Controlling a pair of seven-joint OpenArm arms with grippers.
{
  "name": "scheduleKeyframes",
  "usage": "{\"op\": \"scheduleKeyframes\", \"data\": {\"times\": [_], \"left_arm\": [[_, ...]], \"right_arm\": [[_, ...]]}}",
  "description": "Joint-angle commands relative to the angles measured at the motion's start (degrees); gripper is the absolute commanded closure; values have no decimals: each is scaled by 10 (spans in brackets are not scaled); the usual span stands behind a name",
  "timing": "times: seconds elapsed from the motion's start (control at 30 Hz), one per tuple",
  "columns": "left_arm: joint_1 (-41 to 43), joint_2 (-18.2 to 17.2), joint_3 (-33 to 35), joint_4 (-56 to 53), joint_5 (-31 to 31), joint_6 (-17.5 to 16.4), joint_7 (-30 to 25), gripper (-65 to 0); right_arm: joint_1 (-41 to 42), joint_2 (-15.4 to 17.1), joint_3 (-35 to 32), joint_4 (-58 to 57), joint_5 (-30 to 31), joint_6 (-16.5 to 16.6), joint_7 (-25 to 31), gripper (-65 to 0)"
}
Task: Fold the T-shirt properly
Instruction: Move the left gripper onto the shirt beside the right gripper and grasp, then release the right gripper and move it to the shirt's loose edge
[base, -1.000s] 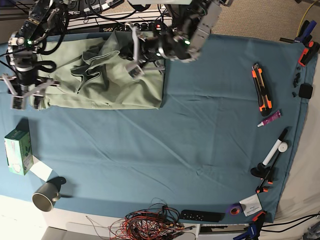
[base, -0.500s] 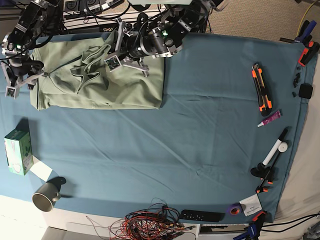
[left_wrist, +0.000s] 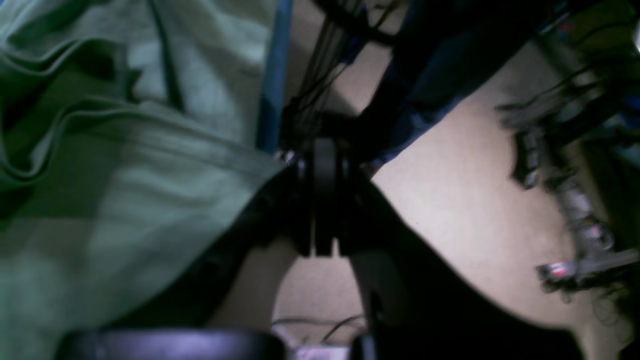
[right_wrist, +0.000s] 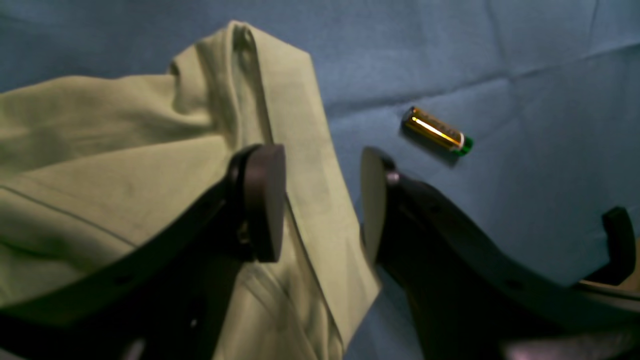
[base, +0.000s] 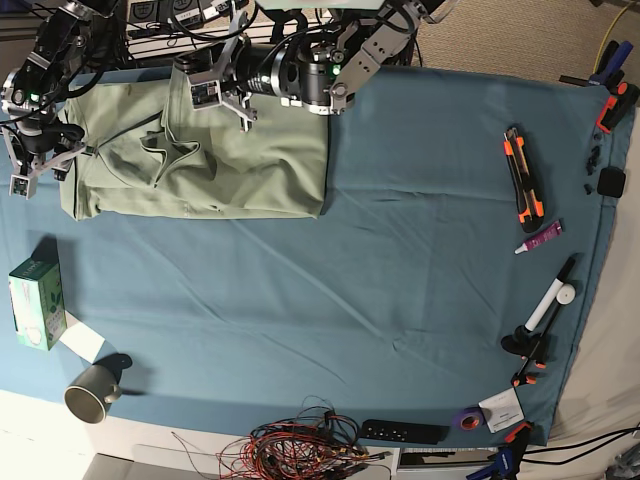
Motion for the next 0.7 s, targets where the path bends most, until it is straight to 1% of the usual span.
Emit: {"op": "scheduleKeyframes", "data": {"times": [0.0,0.03,0.07,0.1,0.13,0.2,0.27,0.33,0.43,0.53,0.6,0.67], "left_arm": [[-4,14,-2,11,-1,27,-16,0],[-5,15,-8,11,15,72,-16,0],[-5,15,-16,11,34,106,-16,0],[-5,17,-25,11,50,129,-16,0],[-5,17,-33,11,61,143,-16,0],[-5,17,-47,11,74,160,-11,0],[-5,17,-57,11,81,171,5,0],[-5,16,-62,11,90,177,17,0],[-2,16,-62,11,98,177,19,0],[0,16,-62,11,98,177,19,0],[0,16,-62,11,98,177,20,0],[0,16,-62,11,99,183,20,0]], "right_arm": [[3,12,4,11,8,6,10,-249],[3,12,4,11,18,21,7,-249],[3,12,4,11,35,39,1,-249],[3,12,4,11,58,63,-4,-249],[3,12,4,11,83,89,-7,-249],[3,12,4,12,141,133,-17,-249],[3,11,4,21,202,176,-31,-249],[3,11,4,43,264,209,-50,-249],[3,10,5,89,361,211,-93,-249],[-1,5,4,139,481,211,-164,-249],[-2,-4,4,155,523,211,-202,-249],[-11,-12,-1,154,540,211,-218,-249]]}}
